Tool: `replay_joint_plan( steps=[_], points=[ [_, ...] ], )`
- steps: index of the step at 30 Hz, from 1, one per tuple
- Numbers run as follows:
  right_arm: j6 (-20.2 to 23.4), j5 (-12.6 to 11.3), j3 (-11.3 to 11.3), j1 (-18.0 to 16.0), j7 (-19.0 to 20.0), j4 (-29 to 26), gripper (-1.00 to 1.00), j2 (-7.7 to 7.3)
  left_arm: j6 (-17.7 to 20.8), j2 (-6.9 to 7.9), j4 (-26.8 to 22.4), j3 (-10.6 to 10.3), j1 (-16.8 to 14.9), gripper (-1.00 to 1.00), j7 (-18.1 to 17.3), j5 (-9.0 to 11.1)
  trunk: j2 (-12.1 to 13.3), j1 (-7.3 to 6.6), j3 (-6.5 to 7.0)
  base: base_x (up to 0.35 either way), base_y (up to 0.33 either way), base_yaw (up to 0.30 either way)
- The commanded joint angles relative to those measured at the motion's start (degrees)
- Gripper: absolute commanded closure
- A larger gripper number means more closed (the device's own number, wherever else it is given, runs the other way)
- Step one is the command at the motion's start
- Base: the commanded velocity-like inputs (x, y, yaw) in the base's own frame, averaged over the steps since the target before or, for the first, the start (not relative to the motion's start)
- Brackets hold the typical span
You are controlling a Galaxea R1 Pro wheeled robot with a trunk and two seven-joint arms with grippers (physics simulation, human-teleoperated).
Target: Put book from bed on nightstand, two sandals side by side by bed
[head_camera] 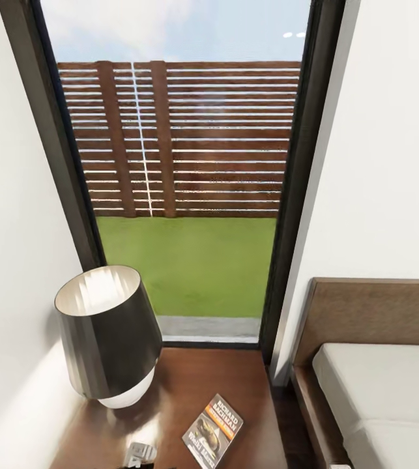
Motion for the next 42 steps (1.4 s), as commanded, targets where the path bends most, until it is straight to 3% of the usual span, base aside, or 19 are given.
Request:
replay_joint_plan(
  steps=[1, 5, 8, 10, 11, 12, 15, 16, 18, 21, 25, 42],
  points=[
    [0.4, -0.6, 0.2, 0.0, 0.1, 1.6, -1.00, 0.43, -0.5, -0.01, 0.7, 0.4, 0.0, -1.00, -0.2, -0.5, 0.4, -0.23, 0.13, 0.000, 0.000, 0.000],
    [0.2, -0.7, 0.2, 0.0, 0.0, 6.9, -1.00, 2.68, -1.3, 0.07, 2.9, 0.4, 0.0, -1.00, 0.1, -0.5, 2.0, -1.11, 0.85, 0.000, 0.000, 0.000],
    [-0.5, -0.7, 0.1, 0.0, -0.1, 9.1, -1.00, 4.97, -1.8, 0.20, 6.0, 0.4, 0.0, -1.00, 3.7, -0.5, 3.2, -1.77, 1.39, 0.000, 0.000, 0.000],
    [-1.6, -0.7, 0.1, 0.0, -0.2, 9.6, -1.00, 6.10, -3.0, 0.19, 8.1, 0.4, 0.0, -1.00, 8.3, -0.5, 4.0, -2.21, 1.75, 0.000, 0.000, 0.000],
    [-2.6, -0.7, 0.1, 0.4, -0.2, 9.9, -1.00, 6.68, -4.8, 0.12, 9.2, 0.3, 0.1, -1.00, 13.5, -0.5, 4.4, -2.43, 1.93, 0.000, 0.000, 0.000],
    [-3.0, -0.7, 0.1, 1.1, -0.2, 10.0, -1.00, 6.92, -5.8, 0.05, 9.6, 0.2, 0.4, -1.00, 16.3, -0.5, 4.8, -2.65, 2.11, 0.000, 0.000, 0.000],
    [-3.5, -0.8, 0.1, 3.4, -1.3, 10.2, -1.00, 7.28, -7.1, -0.06, 10.2, 0.1, 3.0, -1.00, 20.6, -0.5, 6.0, -3.31, 2.65, 0.000, 0.000, 0.000],
    [-3.6, -1.0, 0.1, 3.8, -4.6, 10.2, -1.00, 7.34, -7.4, -0.07, 10.3, 0.1, 3.7, -1.00, 21.3, -0.6, 6.4, -3.53, 2.83, 0.000, 0.000, 0.000],
    [-3.7, -1.2, 0.1, 5.1, -10.1, 10.3, -1.00, 7.37, -7.5, -0.02, 10.3, 0.1, 5.0, -1.00, 21.7, -1.0, 7.2, -3.97, 3.18, 0.000, 0.000, 0.000],
    [-3.7, -1.3, 0.1, 7.3, -14.7, 10.3, -1.00, 7.33, -7.6, 0.00, 10.4, 0.1, 7.2, -1.00, 21.9, -1.5, 8.4, -4.63, 3.72, 0.000, 0.000, 0.000],
    [-3.7, -1.3, 0.0, 7.9, -15.8, 10.3, -1.00, 7.29, -7.6, 0.00, 10.4, 0.1, 7.8, -1.00, 21.9, -1.6, 10.0, -5.50, 4.44, 0.000, 0.000, 0.000],
    [-3.7, -0.9, 0.1, 8.1, -16.2, 10.1, -1.00, 7.37, -7.7, -0.09, 10.4, 0.3, 9.2, -1.00, 21.9, -1.6, 10.0, -5.50, 4.44, 0.000, 0.000, 0.000]
  ],
)
